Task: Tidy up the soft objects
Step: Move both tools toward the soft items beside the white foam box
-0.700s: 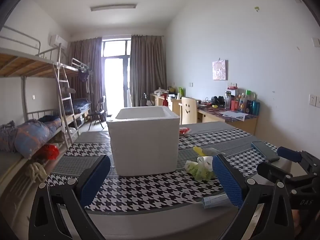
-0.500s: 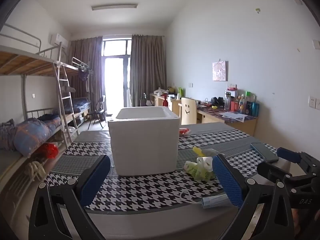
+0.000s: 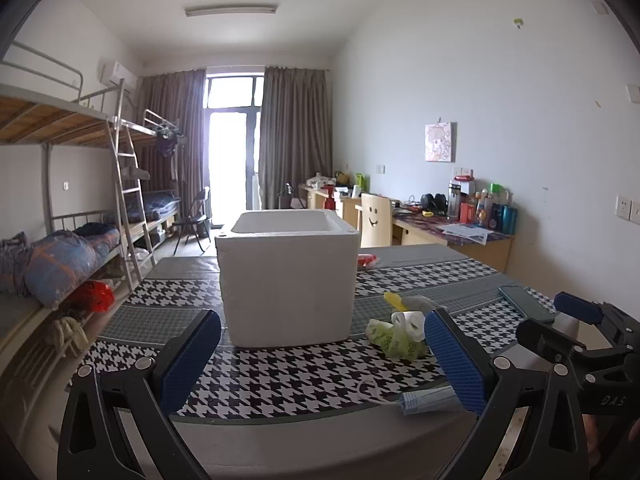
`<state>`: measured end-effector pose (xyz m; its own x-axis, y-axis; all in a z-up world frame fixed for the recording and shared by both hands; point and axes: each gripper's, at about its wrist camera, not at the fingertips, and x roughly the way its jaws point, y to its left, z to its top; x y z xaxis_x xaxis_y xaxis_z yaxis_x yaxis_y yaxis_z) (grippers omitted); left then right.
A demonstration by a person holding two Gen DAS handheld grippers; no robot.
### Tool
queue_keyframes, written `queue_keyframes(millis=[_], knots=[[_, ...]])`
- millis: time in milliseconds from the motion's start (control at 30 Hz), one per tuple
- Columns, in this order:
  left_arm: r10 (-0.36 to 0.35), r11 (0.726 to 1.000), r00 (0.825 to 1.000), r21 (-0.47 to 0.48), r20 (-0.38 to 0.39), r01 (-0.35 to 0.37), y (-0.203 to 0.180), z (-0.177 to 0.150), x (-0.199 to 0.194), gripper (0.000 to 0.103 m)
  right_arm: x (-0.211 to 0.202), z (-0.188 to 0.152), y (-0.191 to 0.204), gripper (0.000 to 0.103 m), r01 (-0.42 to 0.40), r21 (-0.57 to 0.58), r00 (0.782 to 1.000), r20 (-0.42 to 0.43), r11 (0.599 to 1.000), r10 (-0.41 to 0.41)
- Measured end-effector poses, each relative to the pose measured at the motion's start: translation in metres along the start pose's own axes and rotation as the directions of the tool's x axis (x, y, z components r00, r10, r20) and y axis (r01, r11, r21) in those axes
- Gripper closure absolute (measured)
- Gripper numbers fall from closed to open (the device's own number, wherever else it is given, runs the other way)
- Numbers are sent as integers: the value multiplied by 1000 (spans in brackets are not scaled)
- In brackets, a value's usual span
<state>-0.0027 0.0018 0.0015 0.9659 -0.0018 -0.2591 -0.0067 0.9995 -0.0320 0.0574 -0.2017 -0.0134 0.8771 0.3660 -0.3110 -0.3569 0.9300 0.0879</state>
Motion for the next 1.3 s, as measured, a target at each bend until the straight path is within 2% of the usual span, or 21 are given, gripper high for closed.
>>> queue_keyframes(millis=[300,567,1300], knots=[[-21,1000,1000,16,-17,22,-1,-2,2,1,0,0,3,1,-1,-8,1000,4,1000,1],[5,1000,1000,21,-13,-5,-1,-3,3,1,2,-1,2,1,7,-10,1000,0,1000,-7],[-55,998,997,13,-58,56,-6,-5,13,1,8,2,-3,1,24,-7,1000,-16,1000,-25]])
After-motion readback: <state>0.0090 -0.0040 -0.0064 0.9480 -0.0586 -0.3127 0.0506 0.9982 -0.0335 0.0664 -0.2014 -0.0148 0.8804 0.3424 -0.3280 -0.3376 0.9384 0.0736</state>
